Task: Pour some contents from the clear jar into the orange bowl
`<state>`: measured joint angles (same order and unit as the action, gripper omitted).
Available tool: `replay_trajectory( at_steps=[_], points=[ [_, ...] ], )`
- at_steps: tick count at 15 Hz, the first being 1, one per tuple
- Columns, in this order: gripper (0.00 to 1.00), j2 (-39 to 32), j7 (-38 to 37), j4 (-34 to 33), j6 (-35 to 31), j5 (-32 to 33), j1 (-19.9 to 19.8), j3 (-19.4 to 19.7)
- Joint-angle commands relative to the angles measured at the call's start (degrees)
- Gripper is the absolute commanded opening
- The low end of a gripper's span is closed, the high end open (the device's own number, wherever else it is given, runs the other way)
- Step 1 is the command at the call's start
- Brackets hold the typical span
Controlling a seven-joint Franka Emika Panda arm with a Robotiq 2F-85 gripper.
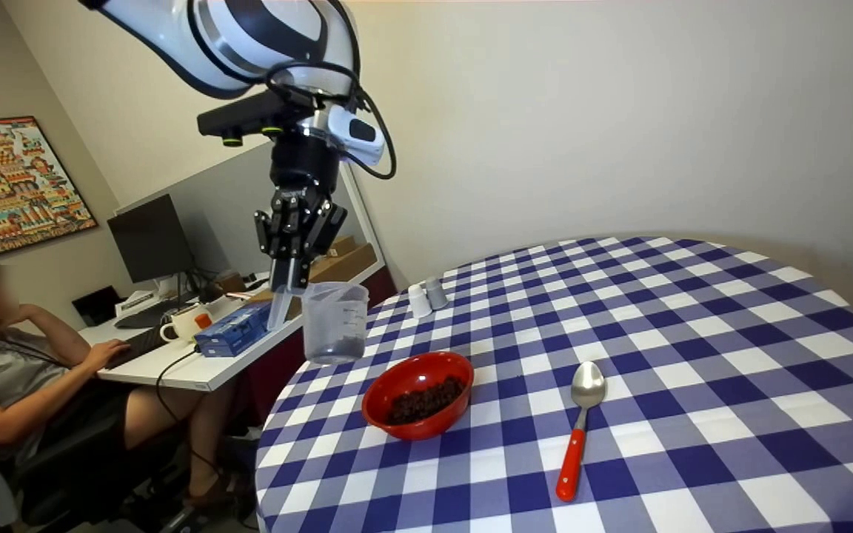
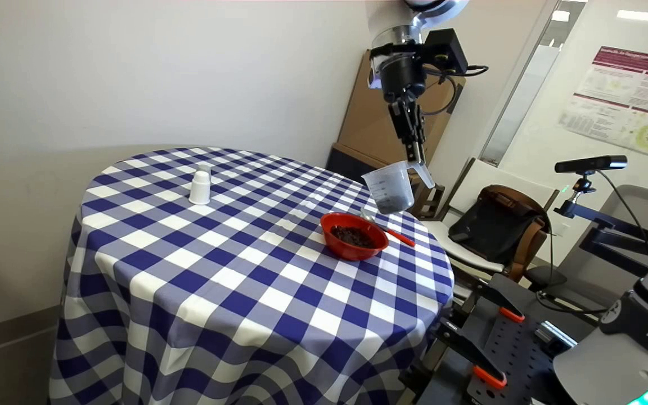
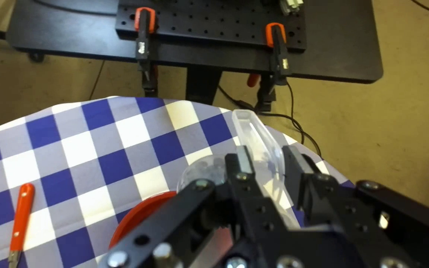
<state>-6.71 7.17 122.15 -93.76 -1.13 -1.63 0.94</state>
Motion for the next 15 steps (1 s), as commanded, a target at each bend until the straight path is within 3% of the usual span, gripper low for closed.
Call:
replay_trajectory(
  at_steps=[1,15],
  points=[
    [0.07,-3.16,5.24,-3.19,2.15,7.05,1.11,-1.02],
    [0.07,-10.47,15.57,-6.90,5.65,38.48,6.77,-5.18]
  ],
)
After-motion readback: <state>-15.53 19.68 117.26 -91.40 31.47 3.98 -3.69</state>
